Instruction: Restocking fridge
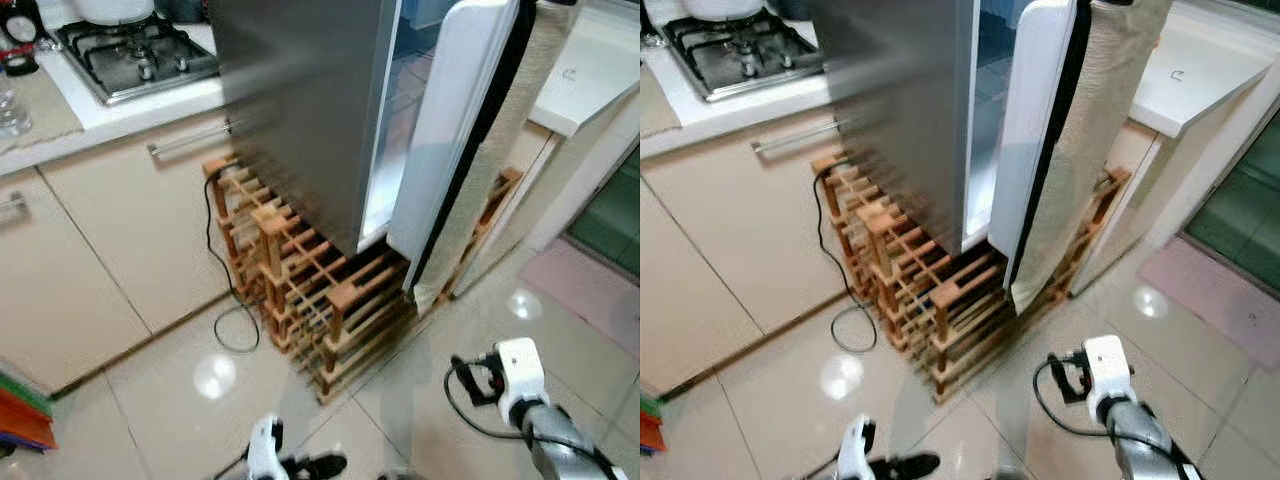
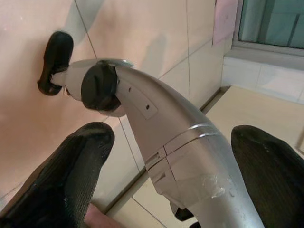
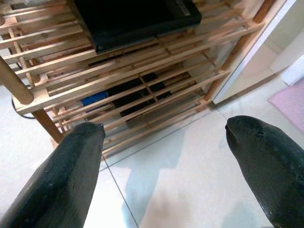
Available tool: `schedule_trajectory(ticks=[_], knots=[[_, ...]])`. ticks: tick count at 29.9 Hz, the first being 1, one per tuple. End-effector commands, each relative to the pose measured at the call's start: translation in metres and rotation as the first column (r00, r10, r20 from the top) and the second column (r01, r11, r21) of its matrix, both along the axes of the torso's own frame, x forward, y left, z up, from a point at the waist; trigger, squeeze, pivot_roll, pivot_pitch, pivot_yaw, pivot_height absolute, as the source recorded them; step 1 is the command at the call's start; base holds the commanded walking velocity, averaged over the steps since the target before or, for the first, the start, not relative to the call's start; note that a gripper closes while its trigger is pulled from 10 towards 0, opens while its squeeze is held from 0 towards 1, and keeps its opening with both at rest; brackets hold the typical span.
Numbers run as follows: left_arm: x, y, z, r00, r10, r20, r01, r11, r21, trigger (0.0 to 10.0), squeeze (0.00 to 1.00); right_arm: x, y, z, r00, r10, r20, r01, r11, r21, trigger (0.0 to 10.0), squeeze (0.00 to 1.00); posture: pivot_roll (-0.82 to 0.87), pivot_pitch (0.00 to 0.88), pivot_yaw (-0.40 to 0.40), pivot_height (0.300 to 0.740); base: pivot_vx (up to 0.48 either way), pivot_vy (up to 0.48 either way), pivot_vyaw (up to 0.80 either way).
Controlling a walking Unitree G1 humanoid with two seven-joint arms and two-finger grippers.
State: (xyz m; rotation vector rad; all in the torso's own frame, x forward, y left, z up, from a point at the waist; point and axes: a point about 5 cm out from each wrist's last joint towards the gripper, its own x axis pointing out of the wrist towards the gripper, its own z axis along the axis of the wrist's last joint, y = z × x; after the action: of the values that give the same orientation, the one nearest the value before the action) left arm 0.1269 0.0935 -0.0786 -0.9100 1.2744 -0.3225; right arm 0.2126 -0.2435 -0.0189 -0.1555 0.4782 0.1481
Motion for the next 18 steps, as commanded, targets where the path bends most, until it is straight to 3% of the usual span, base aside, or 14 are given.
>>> schedule_trajectory(ticks=[1, 18], knots=[[0.1416, -0.1946, 0.4053, 0.055, 0.152, 0.987, 0.671, 0.726, -0.149, 10.0, 0.0, -0.0006, -0.0033, 0.0018, 1.0, -0.007, 0.009, 0.007, 1.0, -0.007, 10.0, 0.0, -0.15, 0.0, 0.014, 0.73, 0.0, 0.0, 0.0], [0.1416, -0.1946, 0.4053, 0.055, 0.152, 0.987, 0.671, 0.726, -0.149, 10.0, 0.0, -0.0006, -0.0033, 0.0018, 1.0, -0.007, 0.009, 0.007, 1.0, -0.007, 10.0, 0.0, -0.15, 0.0, 0.014, 0.73, 0.0, 0.0, 0.0]])
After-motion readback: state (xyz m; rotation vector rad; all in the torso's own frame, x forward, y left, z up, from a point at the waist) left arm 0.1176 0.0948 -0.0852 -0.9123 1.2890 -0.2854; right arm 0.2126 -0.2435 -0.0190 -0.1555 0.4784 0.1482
